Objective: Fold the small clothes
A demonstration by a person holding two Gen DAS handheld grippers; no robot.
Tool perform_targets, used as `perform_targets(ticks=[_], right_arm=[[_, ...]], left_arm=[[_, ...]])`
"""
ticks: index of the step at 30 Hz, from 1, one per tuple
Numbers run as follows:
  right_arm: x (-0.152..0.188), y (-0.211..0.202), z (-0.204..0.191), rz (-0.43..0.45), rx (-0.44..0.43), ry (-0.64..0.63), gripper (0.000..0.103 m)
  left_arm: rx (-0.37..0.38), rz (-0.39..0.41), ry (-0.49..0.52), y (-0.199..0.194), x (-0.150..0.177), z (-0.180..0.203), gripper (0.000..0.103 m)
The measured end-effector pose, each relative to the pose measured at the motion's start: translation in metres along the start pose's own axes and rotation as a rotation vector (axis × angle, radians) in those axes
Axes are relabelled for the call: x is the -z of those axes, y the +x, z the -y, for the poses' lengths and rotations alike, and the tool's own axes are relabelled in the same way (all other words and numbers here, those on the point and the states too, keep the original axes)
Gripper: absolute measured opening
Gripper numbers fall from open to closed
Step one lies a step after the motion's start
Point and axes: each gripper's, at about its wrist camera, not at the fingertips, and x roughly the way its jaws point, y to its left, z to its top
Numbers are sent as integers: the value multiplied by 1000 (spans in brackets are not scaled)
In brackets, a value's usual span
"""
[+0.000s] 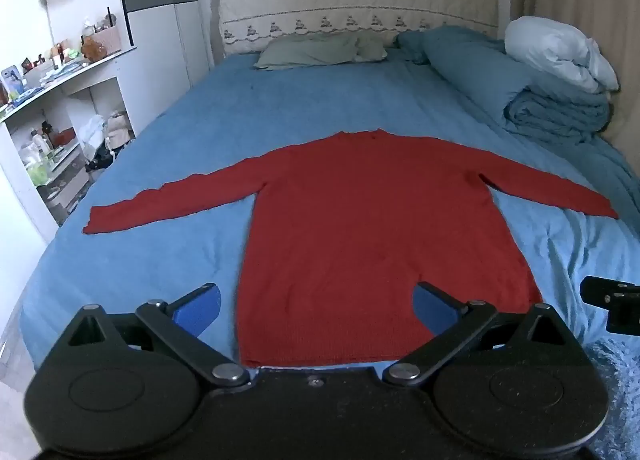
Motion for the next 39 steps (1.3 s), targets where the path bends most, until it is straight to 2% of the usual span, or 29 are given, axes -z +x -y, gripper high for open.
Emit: perform_targets(ticks=[1, 9, 15, 39], right_arm=[[0, 0, 0, 0, -1, -1, 103], [0, -1, 1, 3, -9, -4, 103], [4, -8, -5, 27, 6, -18, 103], [4, -10, -2, 31, 6, -23, 103]], left_arm=[[3, 21, -7, -5, 1, -3, 103], [-14, 47, 13, -11, 3, 3, 103], [-4, 48, 12, -12, 4, 5, 103], [3, 63, -3, -15, 2, 3, 103]])
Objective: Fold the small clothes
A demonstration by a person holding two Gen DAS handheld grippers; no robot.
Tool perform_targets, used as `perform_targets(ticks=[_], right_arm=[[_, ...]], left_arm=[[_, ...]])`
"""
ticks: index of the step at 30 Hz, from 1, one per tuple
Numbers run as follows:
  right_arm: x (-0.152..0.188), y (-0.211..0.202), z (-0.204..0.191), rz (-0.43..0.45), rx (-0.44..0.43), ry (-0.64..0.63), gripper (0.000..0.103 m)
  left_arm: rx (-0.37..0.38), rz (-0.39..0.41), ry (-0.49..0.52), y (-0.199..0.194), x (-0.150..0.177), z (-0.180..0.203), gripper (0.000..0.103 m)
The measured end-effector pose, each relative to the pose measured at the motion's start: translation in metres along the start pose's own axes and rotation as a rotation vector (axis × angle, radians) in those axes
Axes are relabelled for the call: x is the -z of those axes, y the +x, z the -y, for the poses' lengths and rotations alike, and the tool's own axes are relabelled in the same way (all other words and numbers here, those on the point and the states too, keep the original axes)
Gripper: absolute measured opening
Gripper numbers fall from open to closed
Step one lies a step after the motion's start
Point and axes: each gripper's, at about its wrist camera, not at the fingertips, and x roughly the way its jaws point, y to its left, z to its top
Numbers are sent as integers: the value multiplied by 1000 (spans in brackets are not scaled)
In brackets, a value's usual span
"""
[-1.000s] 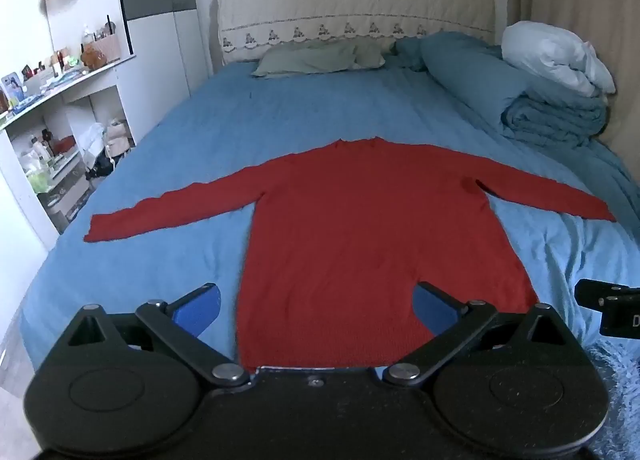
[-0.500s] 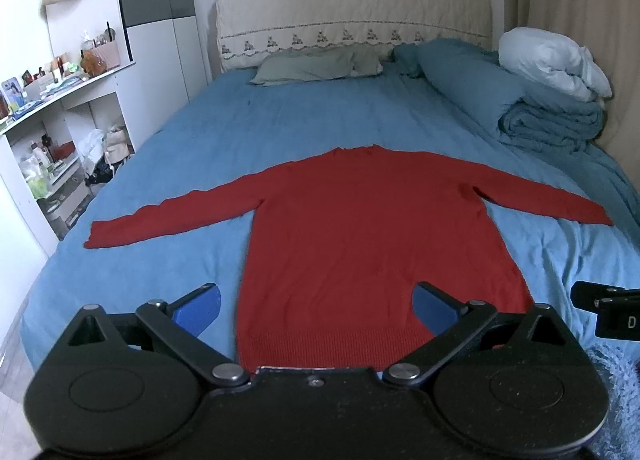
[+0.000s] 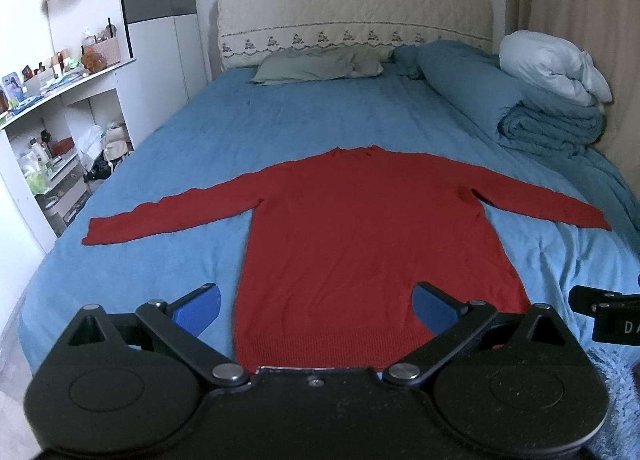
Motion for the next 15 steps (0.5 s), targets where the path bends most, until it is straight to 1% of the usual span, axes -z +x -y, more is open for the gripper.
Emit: perform_targets(ticks=[6, 10, 15], right_arm=[[0, 0, 2, -1, -5, 6, 103], [-1, 0, 1, -3, -6, 1, 103], [-1, 1, 0, -7, -7, -2, 103]], left_arm=[[3, 8, 1, -2, -1, 1, 103], [22, 13, -7, -4, 1, -3, 103], [4, 17, -3, -5, 0, -4, 103]])
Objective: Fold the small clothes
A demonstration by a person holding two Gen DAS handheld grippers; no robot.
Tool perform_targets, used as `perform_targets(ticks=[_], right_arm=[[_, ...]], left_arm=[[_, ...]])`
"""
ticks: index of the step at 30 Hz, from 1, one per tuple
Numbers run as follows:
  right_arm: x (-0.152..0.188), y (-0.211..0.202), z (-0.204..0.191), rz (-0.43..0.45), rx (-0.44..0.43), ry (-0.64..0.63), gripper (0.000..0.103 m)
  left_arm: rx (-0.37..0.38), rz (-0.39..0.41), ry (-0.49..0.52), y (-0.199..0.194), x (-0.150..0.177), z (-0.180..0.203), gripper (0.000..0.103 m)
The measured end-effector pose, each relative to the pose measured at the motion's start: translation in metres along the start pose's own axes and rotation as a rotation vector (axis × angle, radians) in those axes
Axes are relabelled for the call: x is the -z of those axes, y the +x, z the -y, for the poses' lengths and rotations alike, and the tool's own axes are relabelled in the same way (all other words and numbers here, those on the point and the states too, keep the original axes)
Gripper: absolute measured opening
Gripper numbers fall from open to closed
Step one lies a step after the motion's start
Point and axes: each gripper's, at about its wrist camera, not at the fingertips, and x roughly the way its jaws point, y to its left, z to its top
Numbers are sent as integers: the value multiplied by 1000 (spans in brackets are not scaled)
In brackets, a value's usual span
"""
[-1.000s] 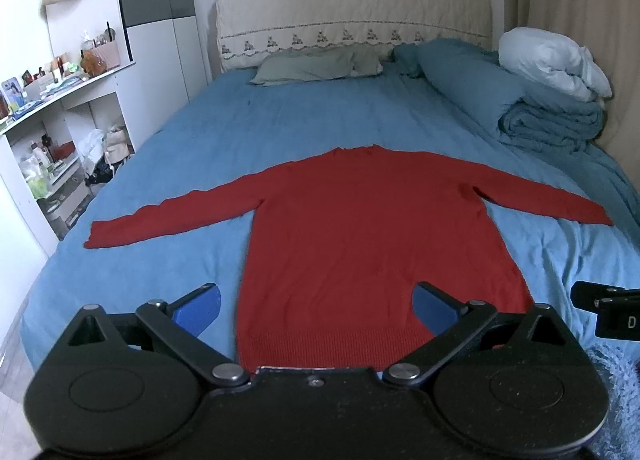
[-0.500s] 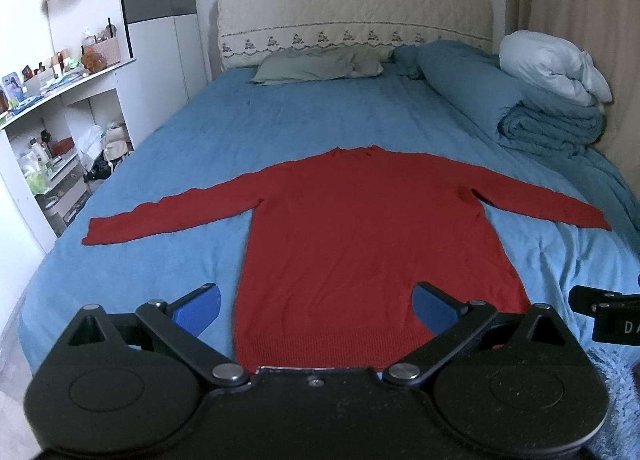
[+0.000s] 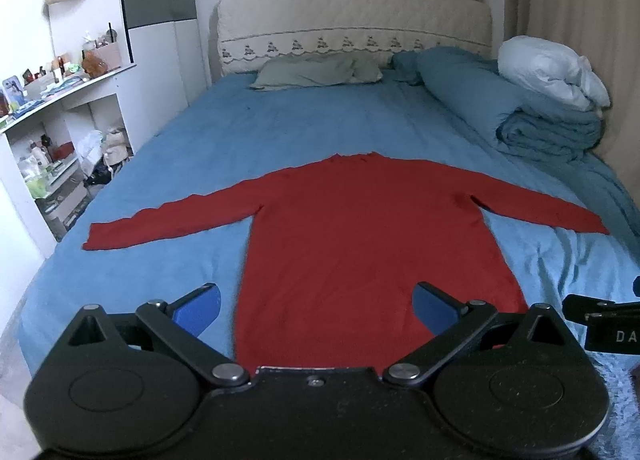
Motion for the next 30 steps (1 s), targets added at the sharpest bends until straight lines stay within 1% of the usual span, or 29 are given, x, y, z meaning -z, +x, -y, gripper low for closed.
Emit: perform_targets(ticks=[30], right_arm=[[-1, 0, -1, 0, 0, 5, 103]], left_arm=[[3, 9, -12, -4, -1, 0, 103]])
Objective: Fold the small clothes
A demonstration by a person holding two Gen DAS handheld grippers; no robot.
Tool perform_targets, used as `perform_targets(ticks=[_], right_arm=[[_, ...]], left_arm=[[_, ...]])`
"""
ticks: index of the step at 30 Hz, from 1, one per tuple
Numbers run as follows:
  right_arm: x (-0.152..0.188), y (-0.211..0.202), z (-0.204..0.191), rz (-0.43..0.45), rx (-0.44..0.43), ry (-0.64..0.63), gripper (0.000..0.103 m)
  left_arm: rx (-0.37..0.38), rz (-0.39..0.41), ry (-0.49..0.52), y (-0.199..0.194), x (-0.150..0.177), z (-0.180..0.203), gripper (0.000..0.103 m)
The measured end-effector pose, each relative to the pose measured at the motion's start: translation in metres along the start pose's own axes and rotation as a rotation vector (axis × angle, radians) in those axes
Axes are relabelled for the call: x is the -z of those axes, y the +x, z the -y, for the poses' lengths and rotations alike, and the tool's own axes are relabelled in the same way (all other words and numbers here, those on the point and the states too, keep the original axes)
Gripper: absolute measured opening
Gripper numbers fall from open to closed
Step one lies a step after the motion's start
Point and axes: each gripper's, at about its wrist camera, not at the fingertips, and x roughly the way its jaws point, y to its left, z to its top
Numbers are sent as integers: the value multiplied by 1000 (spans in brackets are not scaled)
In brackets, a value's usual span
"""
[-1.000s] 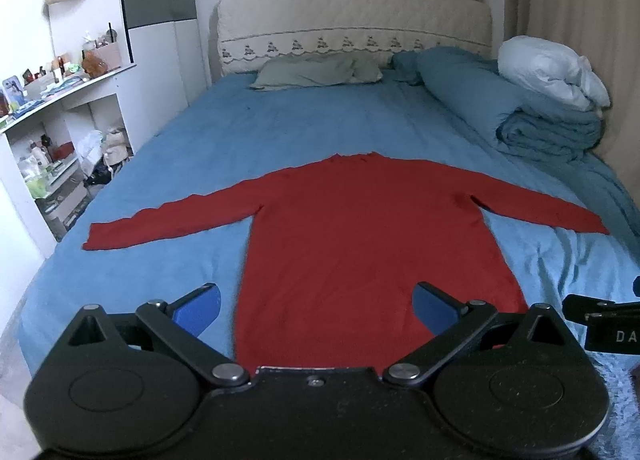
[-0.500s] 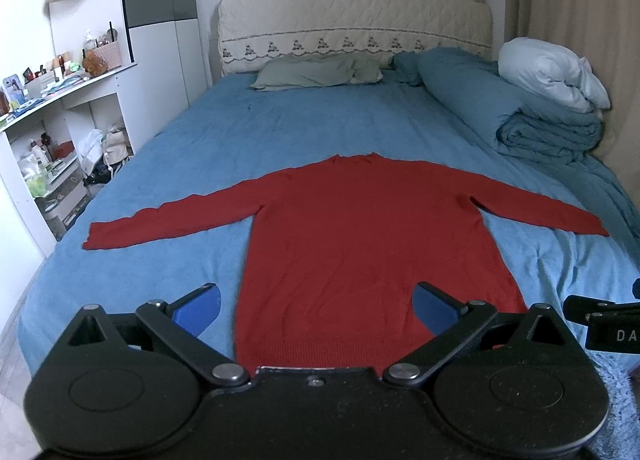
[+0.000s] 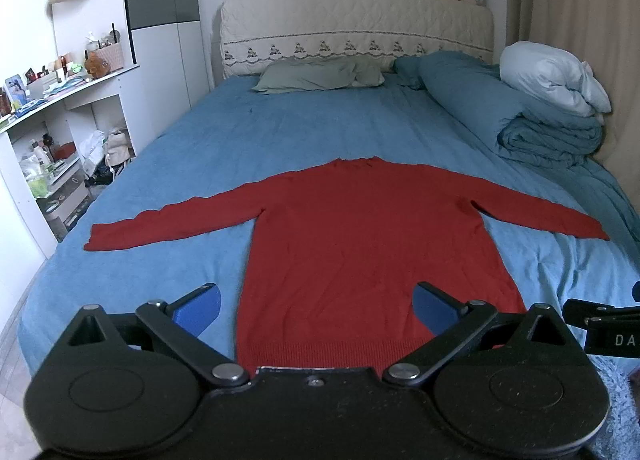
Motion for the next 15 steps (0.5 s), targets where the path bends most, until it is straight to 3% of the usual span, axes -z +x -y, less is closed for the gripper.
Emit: perform_targets(ticks=[15], right_arm=[[0, -2, -1, 4, 1, -3, 103]], left_arm=[[0, 1, -1, -1, -1, 0, 103]])
